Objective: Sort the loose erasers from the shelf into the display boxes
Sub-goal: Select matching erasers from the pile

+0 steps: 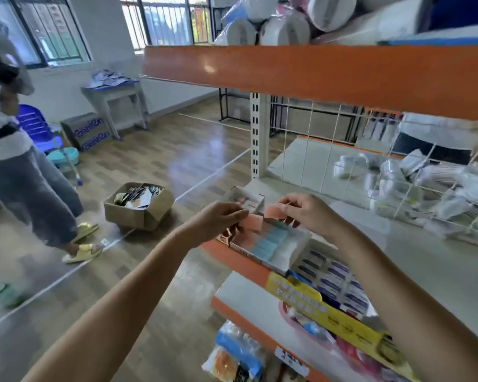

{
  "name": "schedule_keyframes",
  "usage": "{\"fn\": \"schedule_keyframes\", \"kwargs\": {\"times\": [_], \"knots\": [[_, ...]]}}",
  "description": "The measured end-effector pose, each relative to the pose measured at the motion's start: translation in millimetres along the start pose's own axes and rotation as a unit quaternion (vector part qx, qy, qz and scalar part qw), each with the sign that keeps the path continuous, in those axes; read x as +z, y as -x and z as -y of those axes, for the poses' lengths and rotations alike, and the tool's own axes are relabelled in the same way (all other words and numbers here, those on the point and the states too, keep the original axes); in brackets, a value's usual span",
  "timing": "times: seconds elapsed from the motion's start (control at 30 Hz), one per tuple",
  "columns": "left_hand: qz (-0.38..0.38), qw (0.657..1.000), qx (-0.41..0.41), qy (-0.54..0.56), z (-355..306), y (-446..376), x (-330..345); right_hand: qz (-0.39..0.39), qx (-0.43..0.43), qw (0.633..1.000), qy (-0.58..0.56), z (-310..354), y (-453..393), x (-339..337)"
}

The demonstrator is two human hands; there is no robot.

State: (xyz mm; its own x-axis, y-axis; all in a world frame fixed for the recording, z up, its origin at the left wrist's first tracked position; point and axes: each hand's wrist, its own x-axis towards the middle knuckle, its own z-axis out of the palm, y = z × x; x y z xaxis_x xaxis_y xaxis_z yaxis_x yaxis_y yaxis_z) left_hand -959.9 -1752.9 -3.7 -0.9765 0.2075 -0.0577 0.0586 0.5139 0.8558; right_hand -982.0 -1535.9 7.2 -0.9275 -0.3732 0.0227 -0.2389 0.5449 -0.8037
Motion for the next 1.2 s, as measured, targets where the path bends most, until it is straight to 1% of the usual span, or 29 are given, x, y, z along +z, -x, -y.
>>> {"fn": "schedule_keyframes", "kwargs": {"times": [0.17,0.3,0.43,0.5,0.6,0.73,0.87,1.1,1.2], "knots": [[0.06,0.997,0.031,-0.032,18,-44,-27,0.022,0.056,0.996,0.064,-4,-38,9],[0.114,0.991,0.054,-0.043,31,-79,-43,0.038,0.114,0.984,0.133,0,-52,18],[0.182,0.979,0.07,-0.058,40,-107,-53,0.045,0.181,0.974,0.131,5,-60,34],[0.216,0.97,0.08,-0.072,42,-118,-56,0.049,0.209,0.965,0.15,10,-63,39],[0.252,0.96,0.096,-0.079,44,-131,-61,0.058,0.239,0.952,0.183,17,-64,46],[0.294,0.945,0.112,-0.089,43,-140,-62,0.053,0.284,0.94,0.179,18,-61,57],[0.314,0.935,0.124,-0.11,43,-145,-60,0.021,0.301,0.939,0.167,12,-62,67],[0.325,0.931,0.13,-0.097,41,-149,-54,0.011,0.296,0.942,0.157,8,-61,74],[0.319,0.933,0.14,-0.091,38,-151,-51,0.013,0.294,0.944,0.146,6,-61,74]]}}
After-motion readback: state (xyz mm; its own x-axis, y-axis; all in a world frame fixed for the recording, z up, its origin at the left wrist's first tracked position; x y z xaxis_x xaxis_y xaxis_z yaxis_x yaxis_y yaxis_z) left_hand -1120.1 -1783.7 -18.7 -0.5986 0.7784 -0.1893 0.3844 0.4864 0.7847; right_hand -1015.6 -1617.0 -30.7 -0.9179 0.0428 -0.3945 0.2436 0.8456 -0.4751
